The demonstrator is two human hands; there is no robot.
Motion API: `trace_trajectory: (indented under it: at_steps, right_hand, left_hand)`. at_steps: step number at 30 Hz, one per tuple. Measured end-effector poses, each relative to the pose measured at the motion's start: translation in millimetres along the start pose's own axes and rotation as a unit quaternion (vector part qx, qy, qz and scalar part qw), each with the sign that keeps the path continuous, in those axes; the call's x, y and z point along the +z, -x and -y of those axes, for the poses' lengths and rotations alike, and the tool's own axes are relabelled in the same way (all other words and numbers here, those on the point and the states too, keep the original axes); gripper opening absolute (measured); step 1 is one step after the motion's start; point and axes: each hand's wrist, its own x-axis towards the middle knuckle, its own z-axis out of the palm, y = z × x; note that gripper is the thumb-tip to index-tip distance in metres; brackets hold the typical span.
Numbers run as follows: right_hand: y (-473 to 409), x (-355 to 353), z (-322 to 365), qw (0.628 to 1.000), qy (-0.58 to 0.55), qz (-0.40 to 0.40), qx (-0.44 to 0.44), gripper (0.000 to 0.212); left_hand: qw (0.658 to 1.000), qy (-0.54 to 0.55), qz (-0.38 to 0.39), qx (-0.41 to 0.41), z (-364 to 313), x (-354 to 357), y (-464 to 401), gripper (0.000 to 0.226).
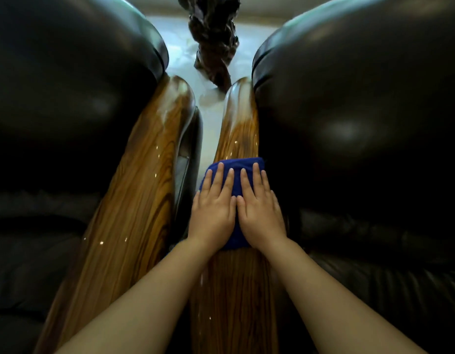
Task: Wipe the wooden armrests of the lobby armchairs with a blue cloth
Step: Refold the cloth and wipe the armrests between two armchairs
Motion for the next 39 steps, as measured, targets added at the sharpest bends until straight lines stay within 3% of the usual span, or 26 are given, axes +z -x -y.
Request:
trace_trajectory:
  at_steps: [4,8,15,19,23,29,33,39]
  right_hand:
    - [13.4,-26.2,-19.1,0.993,-0.045,0.087,-0.068,0.066]
    - [10.9,-26.6,-29.2,0.989,-0.032,0.12,-0.077,0.071]
    - [-65.7,-42.6,-27.7,0.991,-0.018,0.102,-0.081,0.08]
    - [-92.6,-51.5,-28.3,0.992,0.01,0.101,-0.071,0.08]
    - [-85.0,-48.2,-22.3,0.997,0.005,0.054,-0.054,0.07]
    - [-31.7,-45.7,-3.4,0.995,0.057,-0.057,-0.062,0.036]
    - [3.0,-48.9,13.9,0.996,0.069,-0.025,-0.053,0.016]
    - [26.7,-108.2,24.5,0.994,-0.088,0.068,0.006,0.018]
  left_hand:
    - [0.992,0.031,0.108,0.054,24.3,-23.4,14.3,0.065]
    - [0.981,0.073,0.174,0.039,35.8,-32.4,13.1,0.071]
    - [0.971,0.078,0.225,0.013,29.9,-56.1,-68.0,0.086]
    - [0.979,0.091,0.182,-0.004,21.8,-54.4,-94.2,0.085]
    - [0.991,0.107,0.073,-0.024,22.3,-48.2,-76.2,0.075]
    - [0.999,0.029,0.04,-0.001,7.8,-61.0,-32.8,0.047]
    - [0.995,-0.028,0.095,0.006,-2.8,-73.7,-5.6,0.025]
    - [0.979,0.046,0.195,-0.024,-37.7,-123.0,8.7,0.031]
